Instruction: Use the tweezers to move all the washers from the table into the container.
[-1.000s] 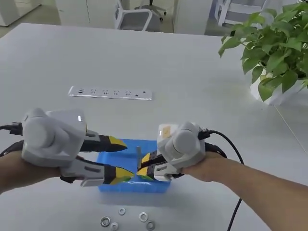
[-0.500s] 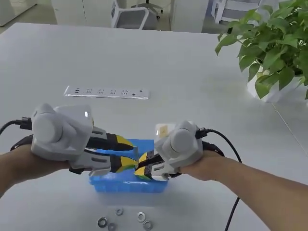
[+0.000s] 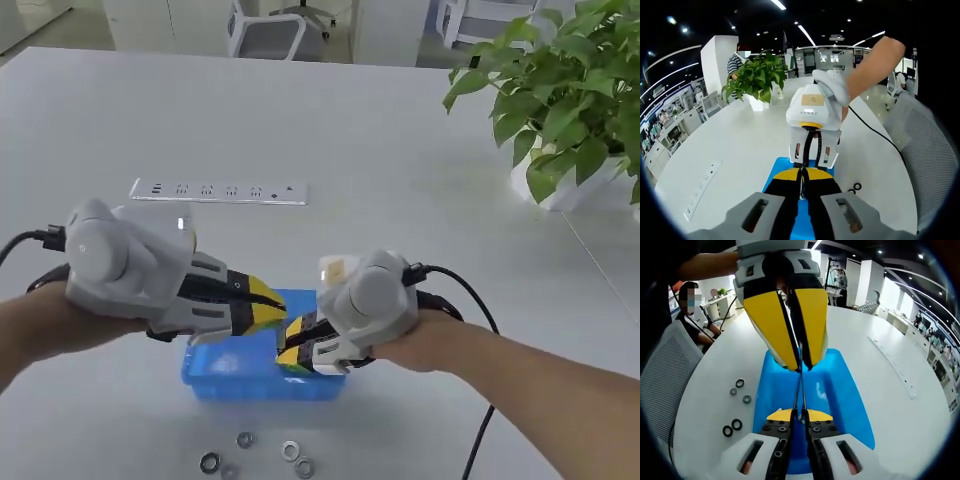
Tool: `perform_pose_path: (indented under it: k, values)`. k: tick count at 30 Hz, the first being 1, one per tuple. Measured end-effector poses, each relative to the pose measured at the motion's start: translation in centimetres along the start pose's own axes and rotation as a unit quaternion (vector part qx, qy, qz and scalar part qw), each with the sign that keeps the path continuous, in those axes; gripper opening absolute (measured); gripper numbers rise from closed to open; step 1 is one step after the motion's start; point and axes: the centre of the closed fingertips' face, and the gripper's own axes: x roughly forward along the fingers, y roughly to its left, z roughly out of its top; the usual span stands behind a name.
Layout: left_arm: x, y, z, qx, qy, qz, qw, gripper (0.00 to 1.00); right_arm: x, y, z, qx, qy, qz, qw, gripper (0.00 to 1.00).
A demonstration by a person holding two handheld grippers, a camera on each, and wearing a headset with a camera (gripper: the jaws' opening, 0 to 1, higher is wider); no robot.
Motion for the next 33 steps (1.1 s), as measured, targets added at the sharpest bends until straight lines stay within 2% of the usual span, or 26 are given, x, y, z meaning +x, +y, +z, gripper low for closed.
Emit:
perform_pose_path:
  k: [7, 11, 18, 33]
  values:
    - [0.1, -0.3, 0.1, 0.005, 0.001, -0.012, 0.9999, 0.06, 0.0, 0.0, 0.0, -0.017, 0.01, 0.001, 0.9998, 0.11]
    - [0.1, -0.3, 0.1, 0.005, 0.001, -0.013, 0.9999, 0.06, 0.1, 0.1, 0.3, -0.01, 0.007, 0.003, 0.9999, 0.12]
    - [-0.2, 0.0, 0.1, 0.009, 0.005, -0.008, 0.9999, 0.06, -0.4, -0.4, 0.9, -0.002, -0.002, -0.008, 1.0, 0.13]
    - [-1.2, -0.4, 1.7, 0.0, -0.007, -0.006, 1.0, 0.05, -2.8, 0.0, 2.5, -0.002, -0.019, -0.027, 0.9994, 0.25]
